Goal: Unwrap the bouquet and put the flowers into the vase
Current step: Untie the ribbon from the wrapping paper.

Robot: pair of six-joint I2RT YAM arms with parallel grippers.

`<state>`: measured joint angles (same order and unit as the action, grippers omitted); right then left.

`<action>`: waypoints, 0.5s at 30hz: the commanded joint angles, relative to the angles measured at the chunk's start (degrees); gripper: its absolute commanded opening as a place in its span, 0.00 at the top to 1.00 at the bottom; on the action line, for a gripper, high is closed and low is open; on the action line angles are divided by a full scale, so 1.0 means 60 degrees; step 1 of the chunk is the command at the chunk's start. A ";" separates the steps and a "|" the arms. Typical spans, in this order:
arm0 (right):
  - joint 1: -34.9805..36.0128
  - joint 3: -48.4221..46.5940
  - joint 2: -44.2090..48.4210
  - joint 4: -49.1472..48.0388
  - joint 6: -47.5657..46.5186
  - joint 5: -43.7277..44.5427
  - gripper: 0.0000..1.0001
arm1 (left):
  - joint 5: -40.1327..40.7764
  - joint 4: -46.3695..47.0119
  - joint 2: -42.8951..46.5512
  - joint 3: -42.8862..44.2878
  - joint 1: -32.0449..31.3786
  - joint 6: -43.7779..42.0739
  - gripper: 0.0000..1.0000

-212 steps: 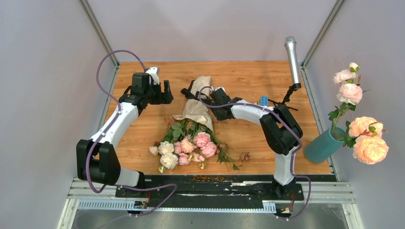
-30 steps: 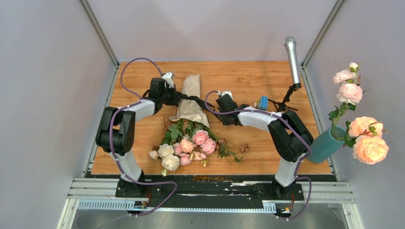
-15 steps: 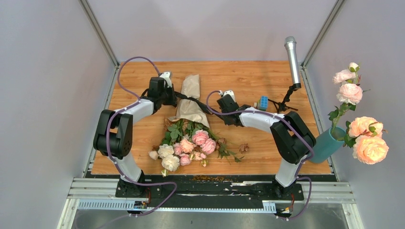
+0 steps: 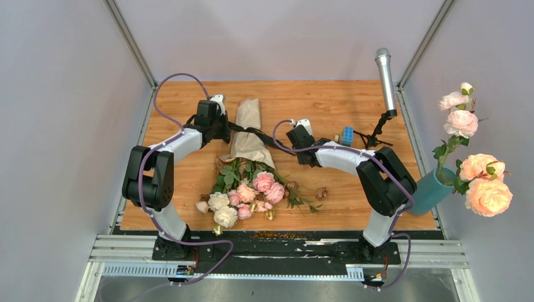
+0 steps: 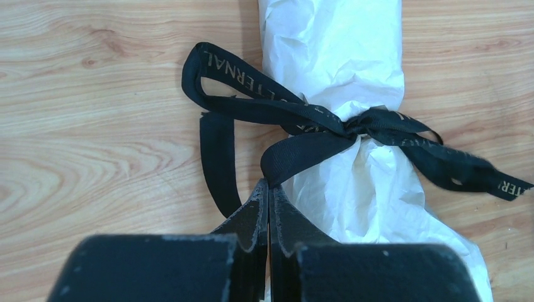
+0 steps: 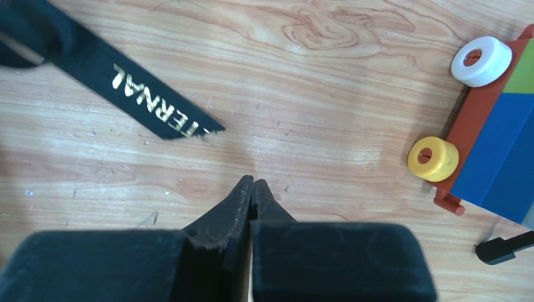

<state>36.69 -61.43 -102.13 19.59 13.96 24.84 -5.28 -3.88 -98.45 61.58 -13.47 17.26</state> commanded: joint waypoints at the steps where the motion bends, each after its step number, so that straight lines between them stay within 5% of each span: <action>1: 0.0008 0.0057 0.0307 0.0093 -0.0114 0.0437 1.00 | 0.0297 -0.0131 0.0545 0.0429 0.0034 0.0076 1.00; 6: -0.0023 0.0033 0.0347 0.0076 -0.0098 0.0286 1.00 | 0.0107 -0.0370 0.0444 0.0578 0.0049 0.0000 1.00; 10: -0.0171 0.0277 0.0860 -0.0907 -0.0853 -0.1471 1.00 | -0.0032 -0.0463 0.0404 0.0627 0.0049 -0.0095 1.00; 15: -0.0533 -0.0225 0.0735 -0.1273 -0.1500 -0.2856 0.85 | -0.0240 -0.0702 0.0184 0.0812 0.0067 -0.0120 1.00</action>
<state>35.27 -59.68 -99.18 16.82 9.04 15.68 -5.58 -7.40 -98.15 63.68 -13.41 17.15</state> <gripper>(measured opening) 0.101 0.006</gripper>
